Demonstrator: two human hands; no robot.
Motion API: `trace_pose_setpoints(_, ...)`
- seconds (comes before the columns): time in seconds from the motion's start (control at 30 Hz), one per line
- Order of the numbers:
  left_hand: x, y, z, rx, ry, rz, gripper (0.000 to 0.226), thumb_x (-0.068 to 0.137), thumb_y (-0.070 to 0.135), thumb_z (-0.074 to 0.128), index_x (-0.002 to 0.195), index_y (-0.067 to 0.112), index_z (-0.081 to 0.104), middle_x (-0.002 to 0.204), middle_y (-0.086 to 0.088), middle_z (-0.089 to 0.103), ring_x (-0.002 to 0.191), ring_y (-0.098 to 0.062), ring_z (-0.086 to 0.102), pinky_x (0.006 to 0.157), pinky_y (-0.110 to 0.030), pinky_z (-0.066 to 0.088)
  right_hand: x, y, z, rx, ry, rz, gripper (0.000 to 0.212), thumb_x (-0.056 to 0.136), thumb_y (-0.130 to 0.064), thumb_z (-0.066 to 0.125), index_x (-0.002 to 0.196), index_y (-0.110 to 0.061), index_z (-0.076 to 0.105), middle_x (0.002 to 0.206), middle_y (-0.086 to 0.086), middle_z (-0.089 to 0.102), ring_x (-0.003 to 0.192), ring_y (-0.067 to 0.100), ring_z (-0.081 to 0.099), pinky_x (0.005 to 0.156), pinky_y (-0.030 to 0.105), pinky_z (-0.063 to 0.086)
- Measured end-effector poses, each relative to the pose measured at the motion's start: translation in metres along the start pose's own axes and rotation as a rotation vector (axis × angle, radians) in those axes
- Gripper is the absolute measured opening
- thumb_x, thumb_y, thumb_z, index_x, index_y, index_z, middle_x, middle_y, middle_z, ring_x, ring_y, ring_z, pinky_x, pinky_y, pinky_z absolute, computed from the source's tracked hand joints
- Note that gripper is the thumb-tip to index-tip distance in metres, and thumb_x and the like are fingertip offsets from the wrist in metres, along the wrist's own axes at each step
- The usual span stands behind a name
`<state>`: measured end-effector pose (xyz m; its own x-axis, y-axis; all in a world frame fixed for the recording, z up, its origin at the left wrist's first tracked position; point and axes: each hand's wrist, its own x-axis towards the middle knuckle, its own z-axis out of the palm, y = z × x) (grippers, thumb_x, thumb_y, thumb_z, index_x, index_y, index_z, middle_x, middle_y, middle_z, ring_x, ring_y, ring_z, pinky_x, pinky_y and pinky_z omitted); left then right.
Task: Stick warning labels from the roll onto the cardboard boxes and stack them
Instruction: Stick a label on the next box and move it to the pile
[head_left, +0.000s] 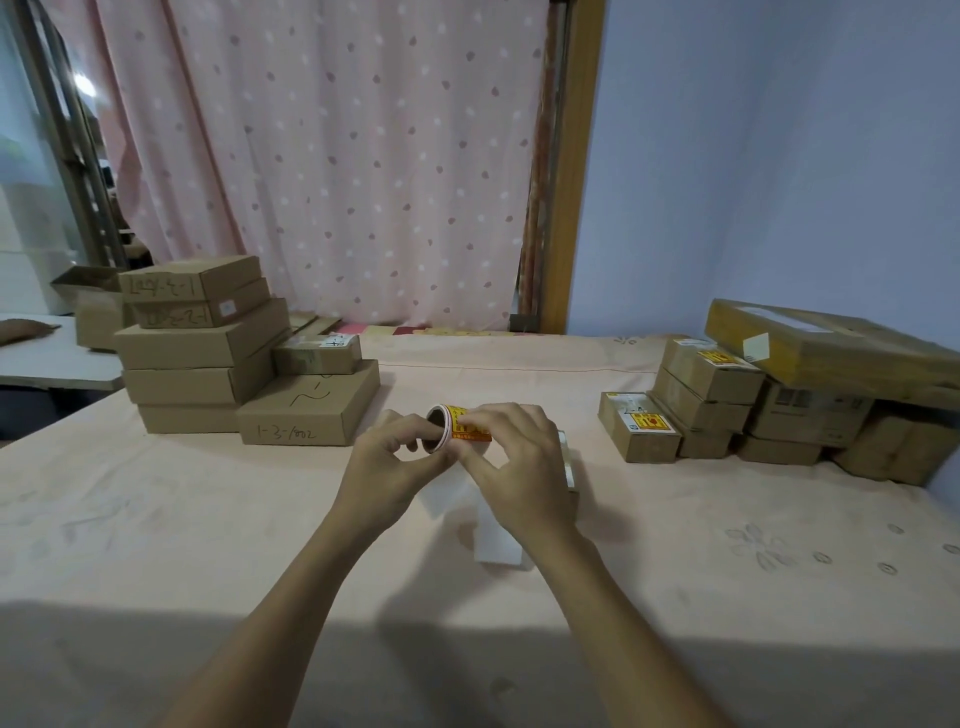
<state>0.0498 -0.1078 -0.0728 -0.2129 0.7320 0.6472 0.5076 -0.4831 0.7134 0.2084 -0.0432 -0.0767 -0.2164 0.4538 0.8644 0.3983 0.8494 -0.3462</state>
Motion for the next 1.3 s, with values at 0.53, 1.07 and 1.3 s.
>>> trace_pose_setpoints(0.53, 0.001, -0.042, -0.040, 0.492, 0.027, 0.168, 0.010, 0.076, 0.017, 0.072, 0.086, 0.016, 0.073, 0.080, 0.023, 0.064, 0.085, -0.010, 0.045, 0.071, -0.034, 0.036, 0.003, 0.009, -0.014, 0.511, 0.157, 0.639, 0.008, 0.094, -0.021, 0.073, 0.089, -0.026, 0.076, 0.088, -0.013, 0.074, 0.084, 0.003, 0.066, 0.076, 0.020, 0.049)
trace_pose_setpoints(1.07, -0.020, -0.078, -0.023, 0.919, -0.309, 0.173, 0.018, 0.062, 0.016, 0.069, 0.077, 0.025, 0.066, 0.070, 0.014, 0.061, 0.075, -0.019, 0.046, 0.068, -0.030, 0.028, -0.030, 0.032, -0.012, 0.637, 0.158, 0.843, 0.011, 0.095, -0.019, 0.072, 0.085, -0.019, 0.076, 0.077, 0.000, 0.077, 0.074, 0.005, 0.066, 0.077, 0.029, 0.051)
trace_pose_setpoints(1.3, -0.011, -0.070, -0.021, 0.796, -0.209, 0.151, 0.026, 0.069, 0.029, 0.062, 0.091, 0.032, 0.075, 0.085, 0.019, 0.065, 0.083, -0.015, 0.047, 0.076, -0.029, 0.031, -0.033, 0.038, -0.015, 0.611, 0.161, 0.845, 0.007, 0.092, -0.020, 0.075, 0.088, -0.024, 0.079, 0.088, -0.007, 0.079, 0.093, 0.010, 0.074, 0.087, 0.030, 0.055)
